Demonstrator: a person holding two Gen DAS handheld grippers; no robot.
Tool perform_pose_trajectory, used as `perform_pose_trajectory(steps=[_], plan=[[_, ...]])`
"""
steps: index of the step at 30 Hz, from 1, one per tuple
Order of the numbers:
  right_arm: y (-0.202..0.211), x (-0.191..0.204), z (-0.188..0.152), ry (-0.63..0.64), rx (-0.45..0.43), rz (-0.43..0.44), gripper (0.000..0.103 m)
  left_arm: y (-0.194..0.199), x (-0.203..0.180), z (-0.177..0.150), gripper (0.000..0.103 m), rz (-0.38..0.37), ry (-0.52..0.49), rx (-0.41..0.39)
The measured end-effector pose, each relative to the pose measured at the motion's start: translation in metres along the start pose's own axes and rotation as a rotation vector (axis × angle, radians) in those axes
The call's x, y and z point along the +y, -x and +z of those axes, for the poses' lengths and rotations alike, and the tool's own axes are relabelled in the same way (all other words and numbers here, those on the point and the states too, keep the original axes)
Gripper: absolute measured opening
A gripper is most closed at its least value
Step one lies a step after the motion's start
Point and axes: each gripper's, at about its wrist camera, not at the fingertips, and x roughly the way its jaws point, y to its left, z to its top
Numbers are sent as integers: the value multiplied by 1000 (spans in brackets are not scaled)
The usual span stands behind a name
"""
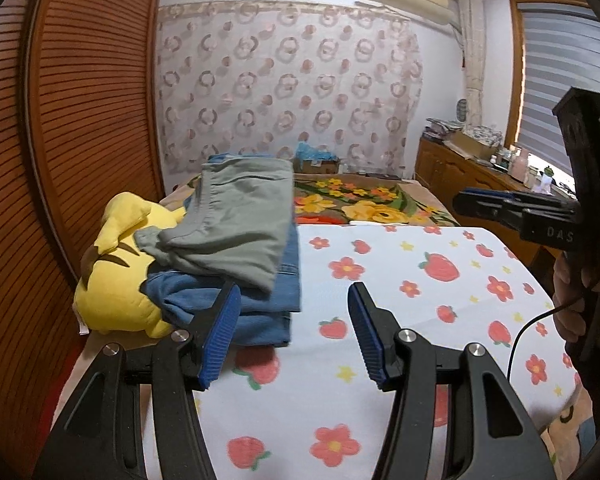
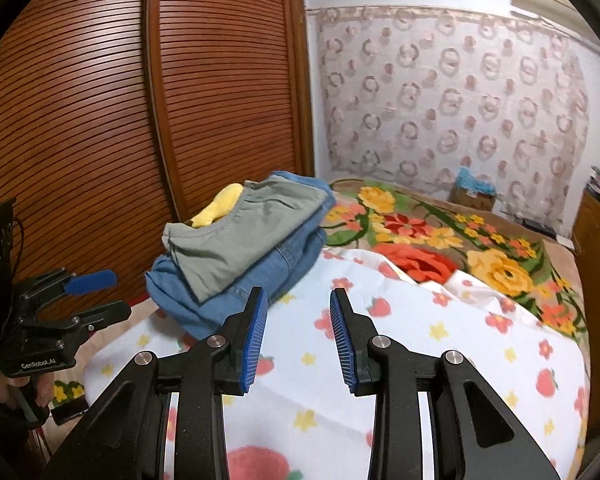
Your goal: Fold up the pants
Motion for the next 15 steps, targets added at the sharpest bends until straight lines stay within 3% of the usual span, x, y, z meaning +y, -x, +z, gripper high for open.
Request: perform_pose_trajectory(steps=[3,6,7,14,15], plan=[[19,1,-11,-28,-3,-19,35,5,-13,-1,53,-15,-17,-15],[36,2,-20,-47,-8,-43,35,7,-27,-1,27,-31,-44,-5],[43,2,-23,-54,-10,-48,35,8,-30,-1,26,-39,-51,-4],[86,12,-40,-89,-39,-94,37,20,-58,2,25,-98,-81,-14],[91,15,-42,-93,-41,-100,37,22,-61,3,32,-101,-85,-14]])
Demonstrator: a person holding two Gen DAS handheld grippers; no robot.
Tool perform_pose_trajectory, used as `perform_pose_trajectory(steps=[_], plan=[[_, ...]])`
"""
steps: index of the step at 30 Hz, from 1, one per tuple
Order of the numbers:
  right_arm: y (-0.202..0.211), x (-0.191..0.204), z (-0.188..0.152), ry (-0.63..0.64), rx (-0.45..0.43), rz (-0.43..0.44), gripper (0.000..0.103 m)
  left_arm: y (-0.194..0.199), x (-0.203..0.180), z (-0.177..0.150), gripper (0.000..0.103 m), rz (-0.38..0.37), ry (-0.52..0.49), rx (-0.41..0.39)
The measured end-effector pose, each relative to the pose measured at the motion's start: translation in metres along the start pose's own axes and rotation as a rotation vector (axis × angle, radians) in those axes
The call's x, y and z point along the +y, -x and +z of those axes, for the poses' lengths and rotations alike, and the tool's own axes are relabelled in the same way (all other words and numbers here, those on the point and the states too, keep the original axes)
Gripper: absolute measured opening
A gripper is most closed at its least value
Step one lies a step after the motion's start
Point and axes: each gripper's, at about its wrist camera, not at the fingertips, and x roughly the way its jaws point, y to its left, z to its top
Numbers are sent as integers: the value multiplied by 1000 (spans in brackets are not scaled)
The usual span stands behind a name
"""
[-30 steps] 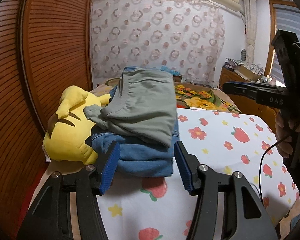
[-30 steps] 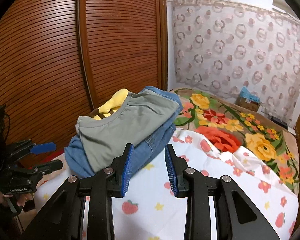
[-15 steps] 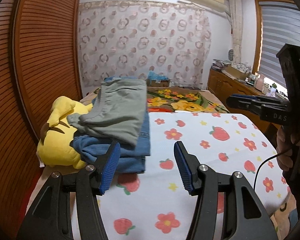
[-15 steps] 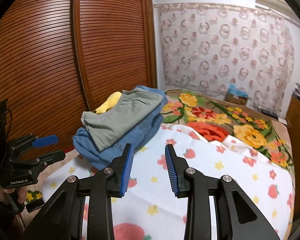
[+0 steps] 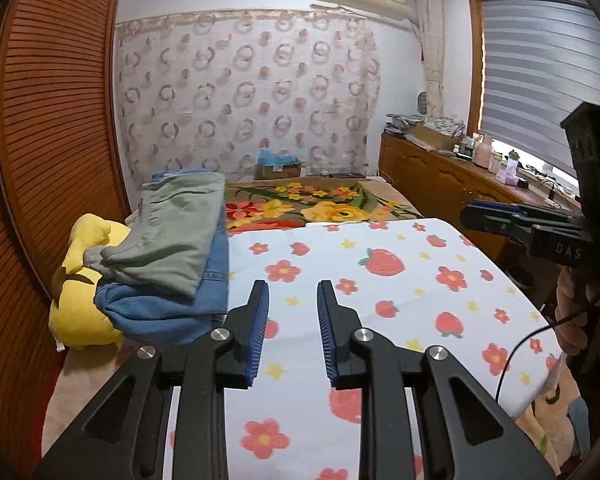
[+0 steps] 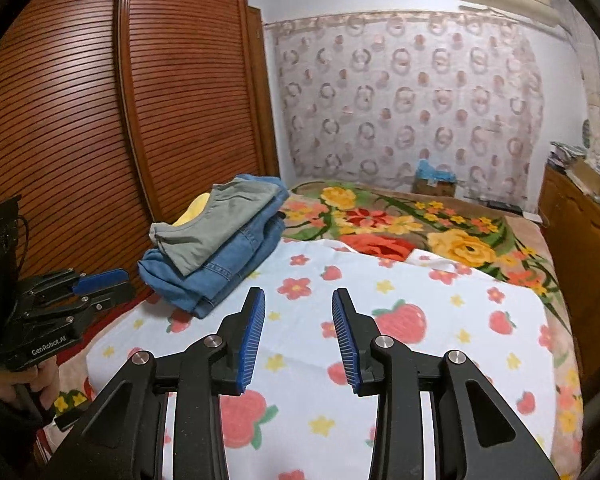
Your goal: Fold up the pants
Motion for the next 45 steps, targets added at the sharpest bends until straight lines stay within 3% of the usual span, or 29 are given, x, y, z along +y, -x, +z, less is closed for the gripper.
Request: perform_pose_trajectory(steps=[3,5,8,11,19,27,45], plan=[[16,2,-6,-9,-9,-21,40,7,-13,3,68,-35,-13,-25],[26,5,-10,-13,-16,-34,41,12,-21,4,86,-41,-25,-43],[40,8,-16,-18,-24,-50,43,19,-28,8,89,-47,-23,-63],[52,9,-22,-32,-33,-72,49,24,-35,10,103,-34,-25,-74],[78,18,-31,-64,-56,-183,72,36,-49,17,103,-10,-34,-91],[96,39,-33,-92,-120,-234,74,51,-55,21,103,57,-14,-114],[125,68,-51,-96,-195,-308,74,75,-57,39,103,65,-4,-156]])
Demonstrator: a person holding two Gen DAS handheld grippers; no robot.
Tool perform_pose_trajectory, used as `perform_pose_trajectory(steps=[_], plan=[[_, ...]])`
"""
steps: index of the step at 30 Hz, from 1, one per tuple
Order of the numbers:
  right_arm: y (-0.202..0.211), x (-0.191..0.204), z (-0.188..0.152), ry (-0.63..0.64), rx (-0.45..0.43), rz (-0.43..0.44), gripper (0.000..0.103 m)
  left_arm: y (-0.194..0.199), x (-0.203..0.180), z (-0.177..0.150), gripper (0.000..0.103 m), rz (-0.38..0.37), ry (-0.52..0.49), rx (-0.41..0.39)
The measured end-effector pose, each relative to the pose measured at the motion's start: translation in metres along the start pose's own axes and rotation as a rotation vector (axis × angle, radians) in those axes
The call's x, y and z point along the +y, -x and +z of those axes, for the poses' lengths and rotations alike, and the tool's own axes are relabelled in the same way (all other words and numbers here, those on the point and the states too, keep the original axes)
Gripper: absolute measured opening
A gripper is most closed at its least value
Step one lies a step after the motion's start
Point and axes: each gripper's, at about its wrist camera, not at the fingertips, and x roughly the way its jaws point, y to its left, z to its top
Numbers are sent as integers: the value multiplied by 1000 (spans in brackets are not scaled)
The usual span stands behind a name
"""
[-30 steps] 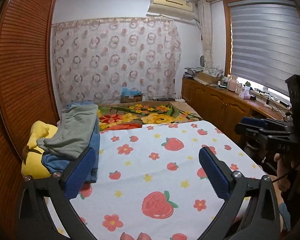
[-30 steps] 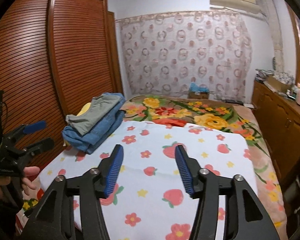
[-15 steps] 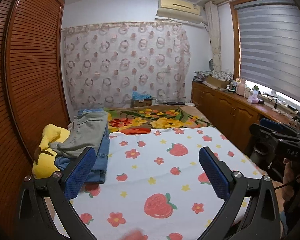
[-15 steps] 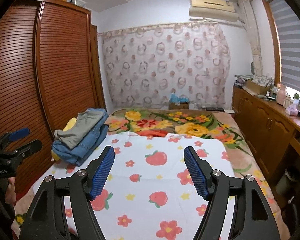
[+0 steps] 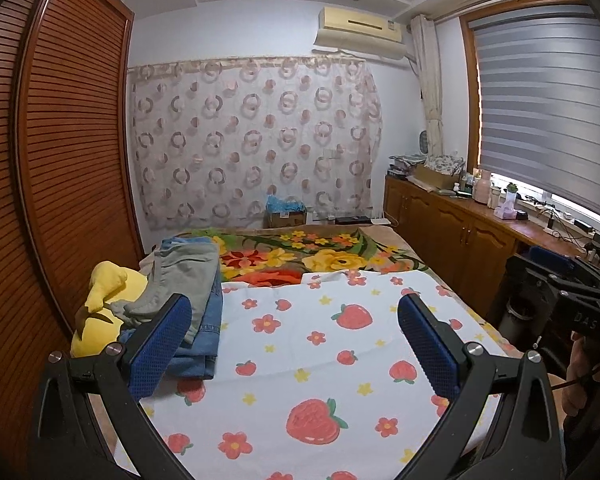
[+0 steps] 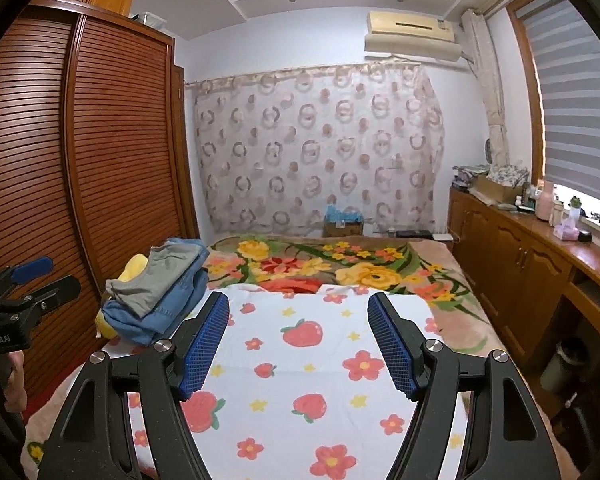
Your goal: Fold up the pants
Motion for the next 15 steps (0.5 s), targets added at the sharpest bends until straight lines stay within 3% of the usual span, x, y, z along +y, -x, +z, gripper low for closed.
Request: perform_pose_trajectory(steps=[15], plan=[[-3,-2,-2,3,6,-3,74,2,1,-1,103,1,4,10]])
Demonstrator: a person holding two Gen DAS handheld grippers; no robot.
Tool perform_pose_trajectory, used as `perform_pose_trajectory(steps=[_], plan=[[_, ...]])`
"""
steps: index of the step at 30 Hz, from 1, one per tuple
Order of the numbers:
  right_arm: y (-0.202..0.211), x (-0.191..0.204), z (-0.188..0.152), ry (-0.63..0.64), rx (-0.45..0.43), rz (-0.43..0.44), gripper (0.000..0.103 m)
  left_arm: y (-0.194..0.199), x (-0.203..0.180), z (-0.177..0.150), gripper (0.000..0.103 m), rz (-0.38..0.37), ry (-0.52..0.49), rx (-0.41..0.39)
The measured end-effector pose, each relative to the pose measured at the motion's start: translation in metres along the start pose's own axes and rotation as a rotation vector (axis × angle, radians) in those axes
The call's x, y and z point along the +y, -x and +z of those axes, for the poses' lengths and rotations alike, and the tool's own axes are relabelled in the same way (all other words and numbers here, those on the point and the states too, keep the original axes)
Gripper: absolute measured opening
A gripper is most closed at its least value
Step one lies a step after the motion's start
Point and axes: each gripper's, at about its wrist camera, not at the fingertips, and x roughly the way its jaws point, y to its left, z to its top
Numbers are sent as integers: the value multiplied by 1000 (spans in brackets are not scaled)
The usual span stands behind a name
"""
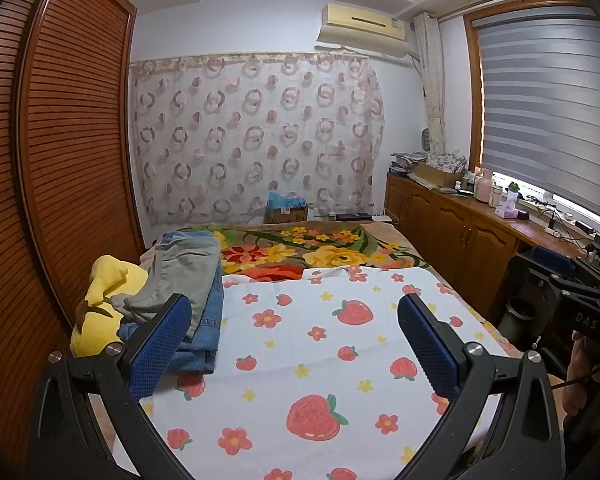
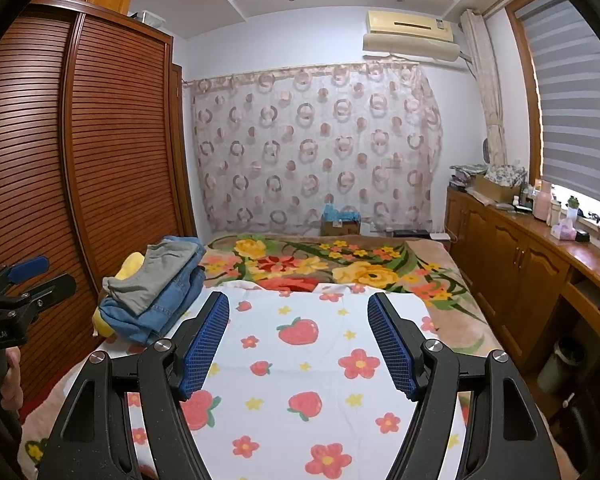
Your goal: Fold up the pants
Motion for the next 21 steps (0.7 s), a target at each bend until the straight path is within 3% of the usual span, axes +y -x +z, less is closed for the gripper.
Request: perform_pose_trajectory(steps=[21], plan=[[0,-7,-1,5,5,16,74,-2,1,-2,103,2,3,5]])
